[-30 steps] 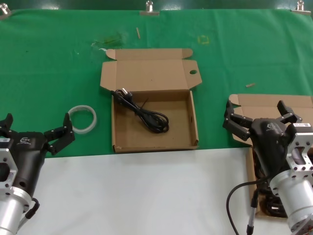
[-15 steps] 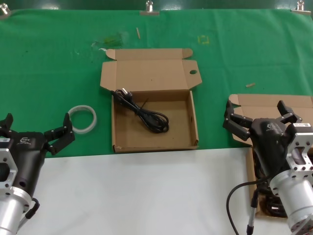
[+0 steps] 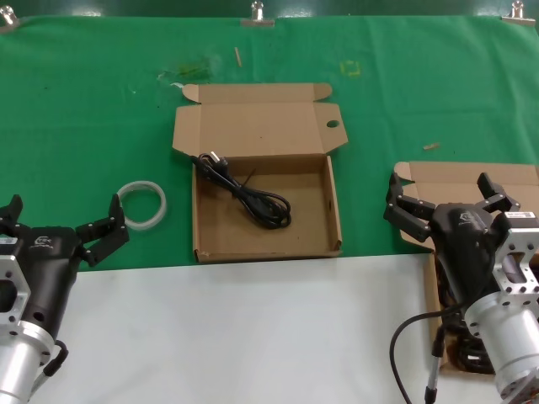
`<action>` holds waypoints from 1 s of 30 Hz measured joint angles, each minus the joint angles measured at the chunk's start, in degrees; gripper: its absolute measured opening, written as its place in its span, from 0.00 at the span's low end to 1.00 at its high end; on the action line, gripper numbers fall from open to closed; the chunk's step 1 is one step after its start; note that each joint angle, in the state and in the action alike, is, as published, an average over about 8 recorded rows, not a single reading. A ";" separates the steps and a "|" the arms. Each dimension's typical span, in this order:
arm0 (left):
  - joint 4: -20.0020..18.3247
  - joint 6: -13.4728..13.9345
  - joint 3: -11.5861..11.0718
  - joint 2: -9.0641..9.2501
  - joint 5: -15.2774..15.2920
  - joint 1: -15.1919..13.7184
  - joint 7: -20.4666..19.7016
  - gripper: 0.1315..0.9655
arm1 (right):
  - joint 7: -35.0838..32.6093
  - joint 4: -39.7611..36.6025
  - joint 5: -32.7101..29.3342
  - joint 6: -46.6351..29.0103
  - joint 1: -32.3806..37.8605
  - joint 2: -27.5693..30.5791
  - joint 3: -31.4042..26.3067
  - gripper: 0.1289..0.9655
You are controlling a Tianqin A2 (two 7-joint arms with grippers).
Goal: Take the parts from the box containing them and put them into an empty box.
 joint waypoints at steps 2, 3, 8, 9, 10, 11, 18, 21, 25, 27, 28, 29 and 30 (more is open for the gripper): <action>0.00 0.00 0.00 0.00 0.00 0.00 0.00 1.00 | 0.00 0.00 0.00 0.00 0.00 0.00 0.00 1.00; 0.00 0.00 0.00 0.00 0.00 0.00 0.00 1.00 | 0.00 0.00 0.00 0.00 0.00 0.00 0.00 1.00; 0.00 0.00 0.00 0.00 0.00 0.00 0.00 1.00 | 0.00 0.00 0.00 0.00 0.00 0.00 0.00 1.00; 0.00 0.00 0.00 0.00 0.00 0.00 0.00 1.00 | 0.00 0.00 0.00 0.00 0.00 0.00 0.00 1.00; 0.00 0.00 0.00 0.00 0.00 0.00 0.00 1.00 | 0.00 0.00 0.00 0.00 0.00 0.00 0.00 1.00; 0.00 0.00 0.00 0.00 0.00 0.00 0.00 1.00 | 0.00 0.00 0.00 0.00 0.00 0.00 0.00 1.00; 0.00 0.00 0.00 0.00 0.00 0.00 0.00 1.00 | 0.00 0.00 0.00 0.00 0.00 0.00 0.00 1.00; 0.00 0.00 0.00 0.00 0.00 0.00 0.00 1.00 | 0.00 0.00 0.00 0.00 0.00 0.00 0.00 1.00; 0.00 0.00 0.00 0.00 0.00 0.00 0.00 1.00 | 0.00 0.00 0.00 0.00 0.00 0.00 0.00 1.00; 0.00 0.00 0.00 0.00 0.00 0.00 0.00 1.00 | 0.00 0.00 0.00 0.00 0.00 0.00 0.00 1.00; 0.00 0.00 0.00 0.00 0.00 0.00 0.00 1.00 | 0.00 0.00 0.00 0.00 0.00 0.00 0.00 1.00; 0.00 0.00 0.00 0.00 0.00 0.00 0.00 1.00 | 0.00 0.00 0.00 0.00 0.00 0.00 0.00 1.00; 0.00 0.00 0.00 0.00 0.00 0.00 0.00 1.00 | 0.00 0.00 0.00 0.00 0.00 0.00 0.00 1.00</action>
